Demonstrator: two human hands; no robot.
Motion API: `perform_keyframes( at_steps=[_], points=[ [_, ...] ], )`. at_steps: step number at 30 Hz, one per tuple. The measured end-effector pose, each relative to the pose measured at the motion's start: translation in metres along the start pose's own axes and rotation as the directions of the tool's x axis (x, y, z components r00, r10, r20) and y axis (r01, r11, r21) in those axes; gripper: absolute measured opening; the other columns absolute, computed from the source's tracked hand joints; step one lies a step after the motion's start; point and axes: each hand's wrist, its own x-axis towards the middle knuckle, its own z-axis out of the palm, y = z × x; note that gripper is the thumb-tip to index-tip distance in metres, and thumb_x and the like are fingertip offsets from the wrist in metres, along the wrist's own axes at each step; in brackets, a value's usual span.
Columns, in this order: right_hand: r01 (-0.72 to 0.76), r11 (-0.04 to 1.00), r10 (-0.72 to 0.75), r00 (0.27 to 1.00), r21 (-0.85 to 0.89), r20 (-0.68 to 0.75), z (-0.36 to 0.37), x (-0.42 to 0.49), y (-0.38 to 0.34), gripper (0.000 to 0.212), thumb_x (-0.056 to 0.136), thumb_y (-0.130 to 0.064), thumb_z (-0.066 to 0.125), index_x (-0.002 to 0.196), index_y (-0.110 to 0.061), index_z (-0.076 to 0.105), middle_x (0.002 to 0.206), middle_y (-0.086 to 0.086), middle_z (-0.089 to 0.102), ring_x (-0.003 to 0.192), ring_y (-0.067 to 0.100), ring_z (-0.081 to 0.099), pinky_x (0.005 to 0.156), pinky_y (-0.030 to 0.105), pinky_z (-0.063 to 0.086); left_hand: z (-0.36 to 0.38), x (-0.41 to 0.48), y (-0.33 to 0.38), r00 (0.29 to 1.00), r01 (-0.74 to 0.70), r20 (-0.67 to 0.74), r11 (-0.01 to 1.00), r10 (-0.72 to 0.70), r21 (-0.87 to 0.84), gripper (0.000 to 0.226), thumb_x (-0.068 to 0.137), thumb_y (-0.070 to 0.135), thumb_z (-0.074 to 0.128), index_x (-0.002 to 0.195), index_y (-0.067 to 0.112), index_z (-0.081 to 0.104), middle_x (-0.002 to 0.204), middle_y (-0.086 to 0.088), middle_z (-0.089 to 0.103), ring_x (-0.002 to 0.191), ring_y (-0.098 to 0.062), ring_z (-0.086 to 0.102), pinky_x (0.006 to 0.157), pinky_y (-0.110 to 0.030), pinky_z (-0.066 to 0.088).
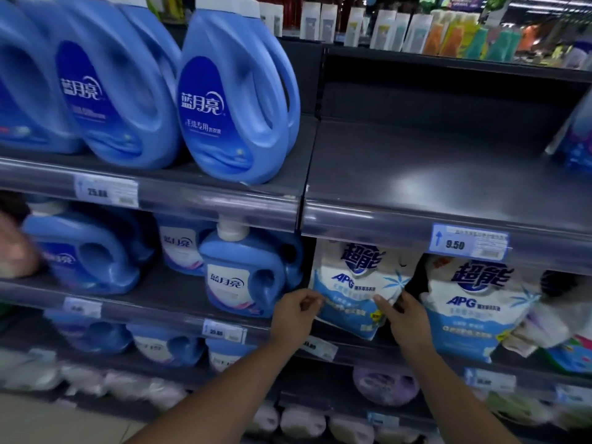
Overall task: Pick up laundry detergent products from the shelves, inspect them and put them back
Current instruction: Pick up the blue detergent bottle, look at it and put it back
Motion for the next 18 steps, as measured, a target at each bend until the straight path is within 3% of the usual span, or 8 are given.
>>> perform_keyframes(
  at_steps=[2,4,6,9,11,12,15,18],
  points=[
    [-0.018,0.999,0.013,0.994,-0.044,-0.111,0.004,-0.013,0.001,0.038,0.097,-0.024,0.074,0.093,0.01,0.057,0.083,0.031,0.061,0.076,0.038,0.06,0.069,0.037,0.039,-0.015,-0.001,-0.001,1.0,-0.005,0.002,0.999,0.005,-0.044,0.017,0.1,0.005,0.064,0.094,0.008,0.079,0.08,0.002,0.076,0.074,-0.007,0.069,0.079,-0.028,0.059],
    [-0.032,0.999,0.027,0.955,-0.012,-0.296,0.015,-0.035,-0.006,0.019,0.099,-0.018,0.071,0.097,-0.004,0.06,0.086,0.016,0.064,0.078,0.034,0.059,0.071,0.035,0.04,-0.039,-0.007,-0.005,0.998,-0.002,-0.057,0.993,-0.005,-0.118,0.026,0.104,0.008,0.058,0.087,0.014,0.078,0.079,-0.002,0.077,0.074,-0.014,0.071,0.08,-0.037,0.061],
    [0.014,0.999,0.003,0.942,0.047,-0.336,0.033,-0.057,-0.017,0.014,0.1,-0.012,0.066,0.089,-0.015,0.058,0.081,0.012,0.065,0.072,0.03,0.059,0.061,0.035,0.042,-0.072,-0.019,-0.013,0.986,-0.017,-0.166,0.984,-0.013,-0.176,0.033,0.106,0.021,0.057,0.08,0.023,0.077,0.075,-0.002,0.078,0.072,-0.015,0.072,0.074,-0.036,0.062],
    [0.139,0.99,-0.138,0.99,0.019,-0.042,0.073,-0.066,-0.035,0.012,0.102,-0.01,0.063,0.09,-0.01,0.063,0.075,0.01,0.065,0.069,0.018,0.058,0.063,0.034,0.044,-0.128,-0.035,-0.029,0.939,-0.085,-0.34,0.992,0.047,-0.098,0.033,0.104,0.042,0.056,0.08,0.025,0.072,0.076,-0.002,0.075,0.068,-0.012,0.068,0.066,-0.032,0.057],
    [0.228,0.974,-0.228,0.967,0.017,0.117,0.102,-0.058,-0.055,0.001,0.101,-0.011,0.066,0.101,-0.011,0.065,0.084,0.002,0.066,0.071,0.0,0.059,0.067,0.02,0.047,-0.159,-0.031,-0.037,0.893,-0.07,-0.447,0.997,0.052,-0.024,0.014,0.098,0.042,0.064,0.092,0.029,0.066,0.085,0.003,0.072,0.077,-0.011,0.067,0.072,-0.035,0.056],
    [0.233,0.972,-0.234,0.953,0.029,0.191,0.116,-0.052,-0.066,0.013,0.101,-0.012,0.067,0.114,-0.012,0.064,0.098,0.0,0.067,0.081,-0.005,0.061,0.071,0.01,0.047,-0.171,-0.023,-0.041,0.89,-0.036,-0.456,0.999,0.022,-0.022,0.015,0.095,0.036,0.072,0.105,0.028,0.064,0.095,0.007,0.072,0.084,-0.007,0.067,0.078,-0.034,0.056],
    [0.128,0.99,-0.139,0.891,0.055,0.432,0.149,-0.032,-0.086,0.056,0.102,-0.018,0.067,0.151,-0.013,0.042,0.134,-0.005,0.054,0.119,0.011,0.058,0.094,0.018,0.05,-0.195,0.006,-0.051,0.962,0.112,-0.249,0.993,-0.115,-0.028,0.066,0.085,0.024,0.085,0.141,0.02,0.051,0.126,0.006,0.062,0.108,-0.001,0.061,0.092,-0.026,0.052],
    [0.184,0.982,-0.149,0.871,-0.03,0.469,0.165,-0.02,-0.089,0.052,0.101,-0.017,0.068,0.149,-0.014,0.047,0.14,0.002,0.062,0.128,0.023,0.06,0.109,0.042,0.052,-0.2,0.028,-0.056,0.982,0.178,-0.073,0.984,-0.176,0.025,0.078,0.079,0.025,0.09,0.144,0.022,0.048,0.134,-0.001,0.064,0.124,-0.02,0.061,0.104,-0.044,0.053]
  ],
)
